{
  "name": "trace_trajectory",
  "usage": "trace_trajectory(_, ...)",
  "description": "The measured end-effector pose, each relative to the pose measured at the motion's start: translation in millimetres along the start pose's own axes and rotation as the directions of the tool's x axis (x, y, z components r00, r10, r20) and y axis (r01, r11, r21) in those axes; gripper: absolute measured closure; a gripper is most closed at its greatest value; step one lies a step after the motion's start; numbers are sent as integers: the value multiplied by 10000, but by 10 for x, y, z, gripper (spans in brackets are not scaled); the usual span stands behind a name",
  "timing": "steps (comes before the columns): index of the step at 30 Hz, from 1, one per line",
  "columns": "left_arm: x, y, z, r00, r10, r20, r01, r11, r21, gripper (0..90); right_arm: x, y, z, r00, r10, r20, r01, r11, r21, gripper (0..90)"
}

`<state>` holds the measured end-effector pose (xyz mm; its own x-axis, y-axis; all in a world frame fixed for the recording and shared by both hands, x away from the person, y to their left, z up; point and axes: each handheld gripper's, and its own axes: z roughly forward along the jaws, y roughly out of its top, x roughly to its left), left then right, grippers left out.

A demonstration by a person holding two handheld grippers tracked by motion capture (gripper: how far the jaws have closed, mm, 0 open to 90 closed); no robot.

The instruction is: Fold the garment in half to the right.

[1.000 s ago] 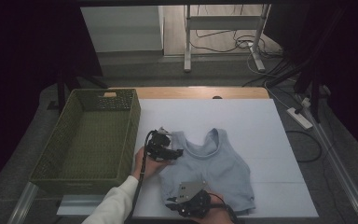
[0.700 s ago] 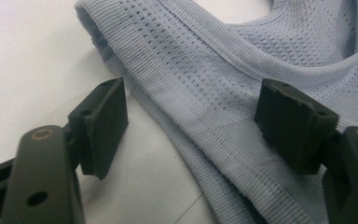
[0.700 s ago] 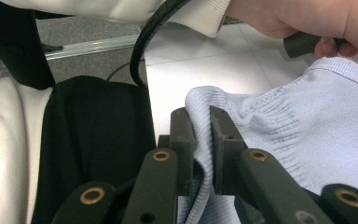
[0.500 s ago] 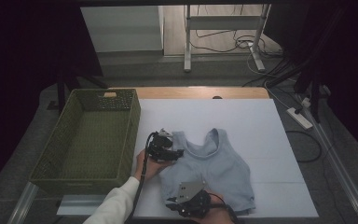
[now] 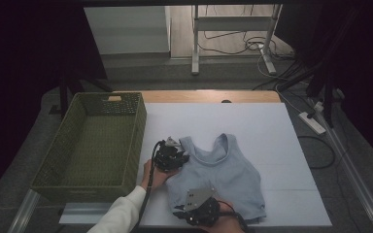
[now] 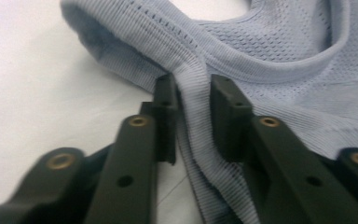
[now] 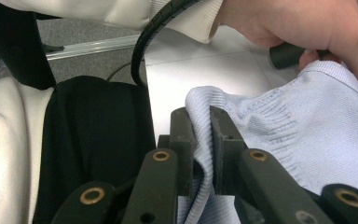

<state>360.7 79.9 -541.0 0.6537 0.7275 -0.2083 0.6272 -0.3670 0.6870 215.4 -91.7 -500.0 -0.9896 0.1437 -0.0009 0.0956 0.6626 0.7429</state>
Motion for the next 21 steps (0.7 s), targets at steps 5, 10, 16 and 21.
trace_trajectory(5, 11, -13, 0, 9998, -102, 167, 103, 9999, -64, 818, 0, 0, -12, 10000, 7, 38, -7, 10000, -28, 811)
trace_trajectory(10, 29, -9, -8, 9993, -258, 260, 260, 9996, -85, 837, 2, -2, -36, 9999, -16, 119, 17, 9999, -104, 811)
trace_trajectory(16, 60, 28, -83, 9987, -417, 307, 427, 9986, -316, 844, 7, 4, -74, 9995, -27, 303, 35, 9996, -270, 812)
trace_trajectory(21, 68, 71, -159, 9980, -514, 380, 535, 9969, -570, 844, 1, 10, -94, 9990, -48, 438, 65, 9992, -394, 812)
